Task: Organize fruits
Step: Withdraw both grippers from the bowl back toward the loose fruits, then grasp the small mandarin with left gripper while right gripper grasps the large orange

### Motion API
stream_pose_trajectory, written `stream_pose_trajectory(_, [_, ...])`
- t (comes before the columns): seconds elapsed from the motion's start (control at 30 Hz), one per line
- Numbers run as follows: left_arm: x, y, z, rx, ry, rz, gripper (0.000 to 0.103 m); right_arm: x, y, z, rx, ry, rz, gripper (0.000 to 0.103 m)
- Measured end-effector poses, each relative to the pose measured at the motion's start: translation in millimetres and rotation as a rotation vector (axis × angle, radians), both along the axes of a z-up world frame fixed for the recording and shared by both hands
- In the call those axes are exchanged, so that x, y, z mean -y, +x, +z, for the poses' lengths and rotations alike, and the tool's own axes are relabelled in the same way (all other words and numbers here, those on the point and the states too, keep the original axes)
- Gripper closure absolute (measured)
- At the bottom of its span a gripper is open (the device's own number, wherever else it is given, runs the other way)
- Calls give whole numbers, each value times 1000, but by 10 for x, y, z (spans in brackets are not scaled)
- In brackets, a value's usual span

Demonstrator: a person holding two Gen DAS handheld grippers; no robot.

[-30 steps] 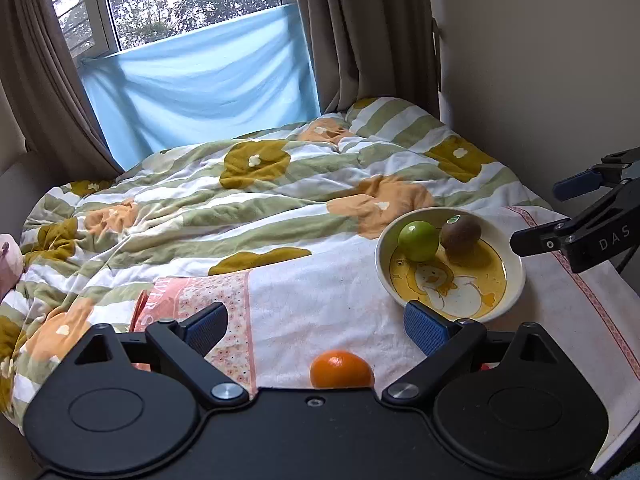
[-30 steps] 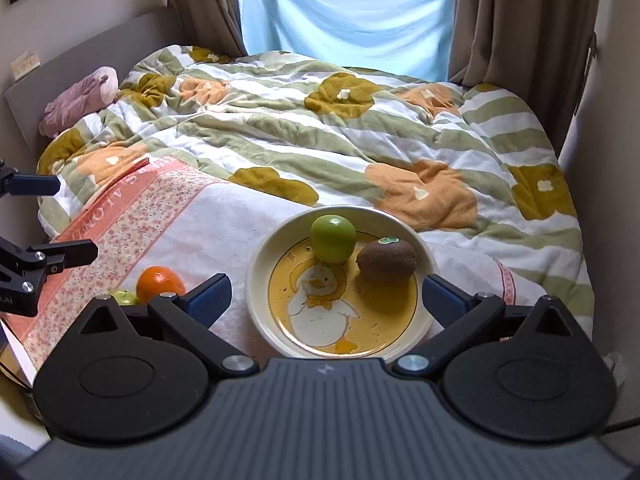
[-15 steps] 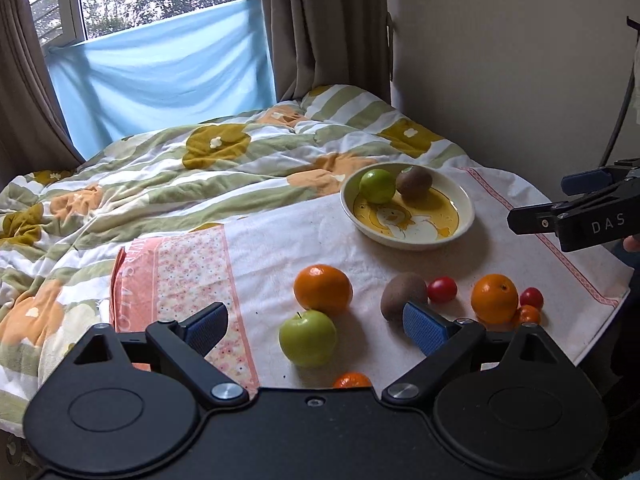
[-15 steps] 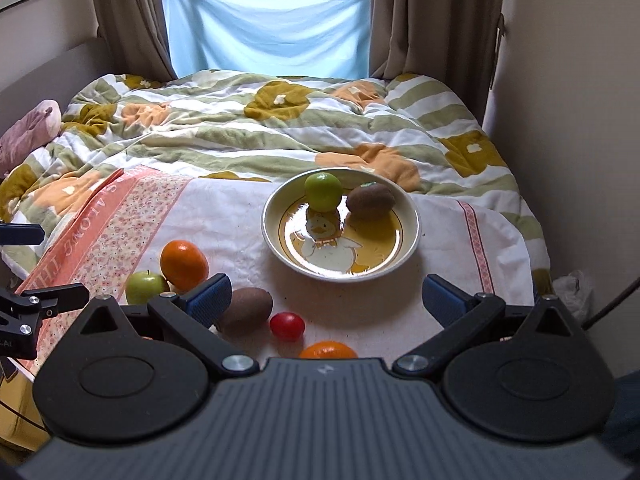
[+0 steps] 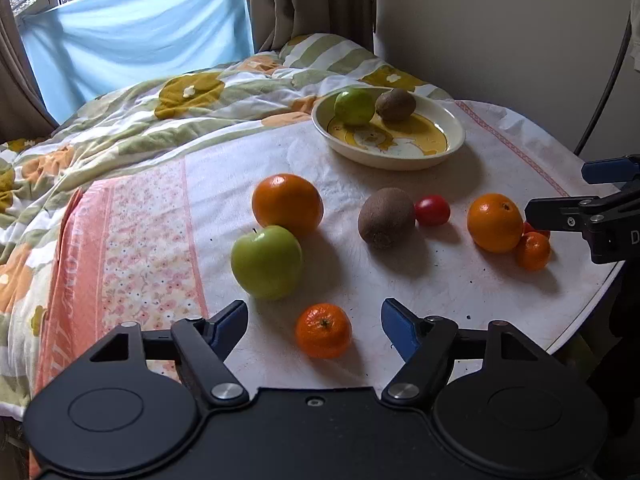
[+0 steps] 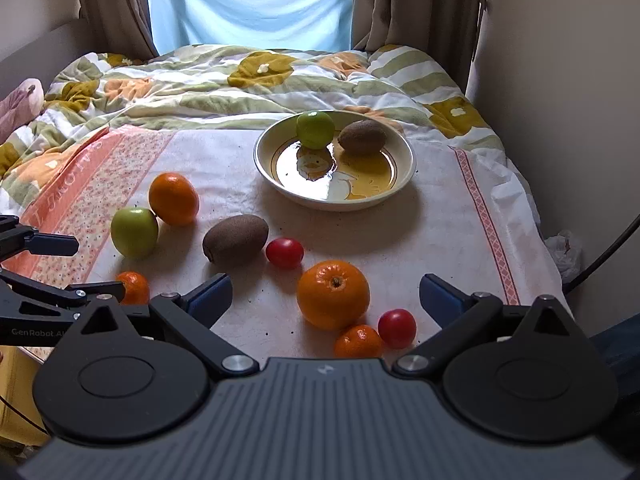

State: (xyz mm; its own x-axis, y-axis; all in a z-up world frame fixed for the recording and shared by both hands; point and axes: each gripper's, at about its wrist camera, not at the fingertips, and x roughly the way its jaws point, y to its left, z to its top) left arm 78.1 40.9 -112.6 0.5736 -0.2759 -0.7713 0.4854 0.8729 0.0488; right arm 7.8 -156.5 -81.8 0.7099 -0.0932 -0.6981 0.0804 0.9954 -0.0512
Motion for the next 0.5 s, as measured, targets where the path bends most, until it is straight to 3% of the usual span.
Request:
stream_pose_trajectory(0.4, [145, 58, -357, -41, 30, 95, 40, 113, 208, -381, -56, -17, 68, 0])
stream_pose_trajectory(0.5, [161, 57, -394, -52, 31, 104, 50, 138, 249, -417, -63, -15, 82, 0])
